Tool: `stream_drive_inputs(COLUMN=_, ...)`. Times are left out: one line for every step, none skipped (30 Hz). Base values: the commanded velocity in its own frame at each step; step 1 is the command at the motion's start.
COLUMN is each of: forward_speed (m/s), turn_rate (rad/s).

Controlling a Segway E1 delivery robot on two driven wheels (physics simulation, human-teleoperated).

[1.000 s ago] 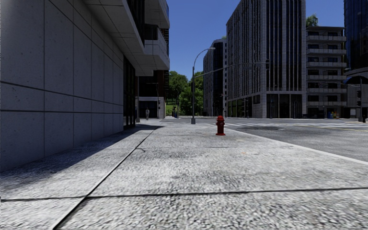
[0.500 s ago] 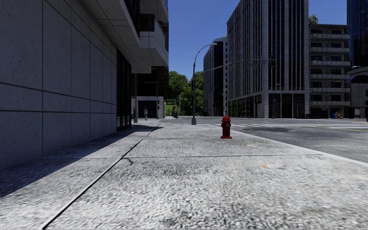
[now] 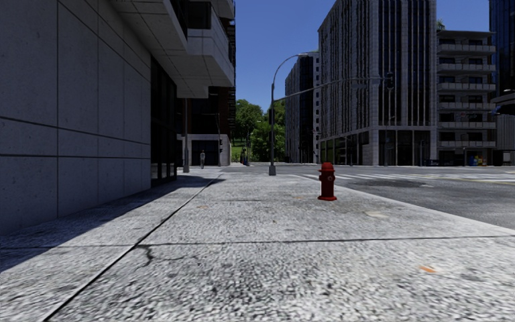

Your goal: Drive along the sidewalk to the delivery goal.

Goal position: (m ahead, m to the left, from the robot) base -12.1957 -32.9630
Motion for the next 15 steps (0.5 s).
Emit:
stream_drive_inputs(forward_speed=1.94, turn_rate=0.00)
stream_drive_inputs(forward_speed=1.94, turn_rate=0.00)
stream_drive_inputs(forward_speed=1.94, turn_rate=0.00)
stream_drive_inputs(forward_speed=1.94, turn_rate=0.00)
stream_drive_inputs(forward_speed=1.94, turn_rate=0.00)
stream_drive_inputs(forward_speed=1.94, turn_rate=0.00)
stream_drive_inputs(forward_speed=1.94, turn_rate=0.00)
stream_drive_inputs(forward_speed=1.94, turn_rate=0.00)
stream_drive_inputs(forward_speed=1.94, turn_rate=0.00)
stream_drive_inputs(forward_speed=1.94, turn_rate=0.00)
stream_drive_inputs(forward_speed=1.94, turn_rate=0.00)
stream_drive_inputs(forward_speed=1.94, turn_rate=0.00)
stream_drive_inputs(forward_speed=1.94, turn_rate=0.00)
stream_drive_inputs(forward_speed=1.94, turn_rate=0.00)
stream_drive_inputs(forward_speed=1.94, turn_rate=0.00)
